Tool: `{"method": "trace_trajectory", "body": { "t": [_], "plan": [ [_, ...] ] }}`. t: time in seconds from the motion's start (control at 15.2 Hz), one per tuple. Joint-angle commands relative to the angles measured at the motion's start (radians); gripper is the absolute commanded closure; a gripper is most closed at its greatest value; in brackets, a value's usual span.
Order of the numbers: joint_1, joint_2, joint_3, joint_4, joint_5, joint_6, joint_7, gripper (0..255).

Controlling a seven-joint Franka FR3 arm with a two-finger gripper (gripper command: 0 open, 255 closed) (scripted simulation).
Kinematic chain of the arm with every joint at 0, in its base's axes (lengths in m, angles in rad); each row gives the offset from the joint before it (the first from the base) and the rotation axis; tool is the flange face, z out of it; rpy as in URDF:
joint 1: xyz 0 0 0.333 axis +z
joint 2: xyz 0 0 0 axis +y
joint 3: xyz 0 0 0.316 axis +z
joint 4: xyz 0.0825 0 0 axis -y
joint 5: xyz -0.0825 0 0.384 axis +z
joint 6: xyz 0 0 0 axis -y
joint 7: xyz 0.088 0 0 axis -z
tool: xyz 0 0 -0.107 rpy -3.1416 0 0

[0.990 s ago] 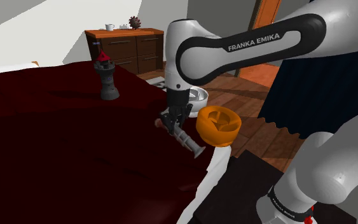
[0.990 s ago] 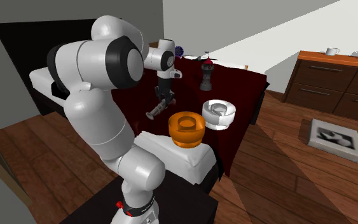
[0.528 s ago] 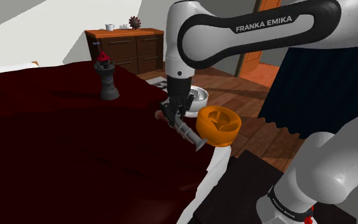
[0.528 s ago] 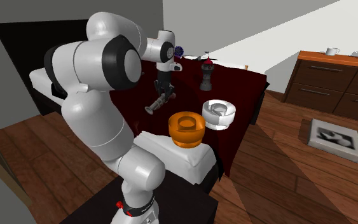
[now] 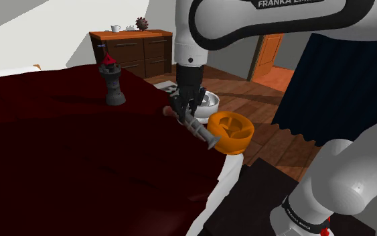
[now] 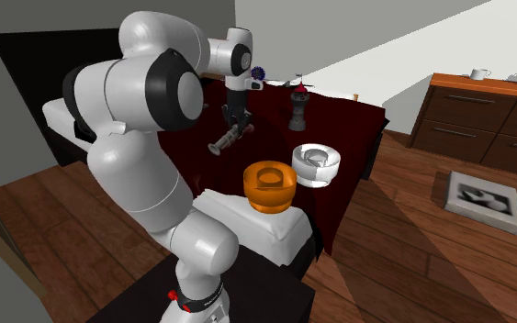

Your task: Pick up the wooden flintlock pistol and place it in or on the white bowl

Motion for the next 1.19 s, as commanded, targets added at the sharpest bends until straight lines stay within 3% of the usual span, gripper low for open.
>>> {"method": "trace_trajectory", "body": {
  "t": [0.0, 0.4, 1.12],
  "plan": [
    [-0.001, -0.001, -0.002, 0.025, -0.001, -0.026, 0.002, 255],
    [-0.003, 0.005, -0.007, 0.11, -0.006, -0.105, 0.01, 255],
    [-0.107, 0.149, -0.151, 0.272, -0.086, -0.151, -0.215, 255]
  ]
}}
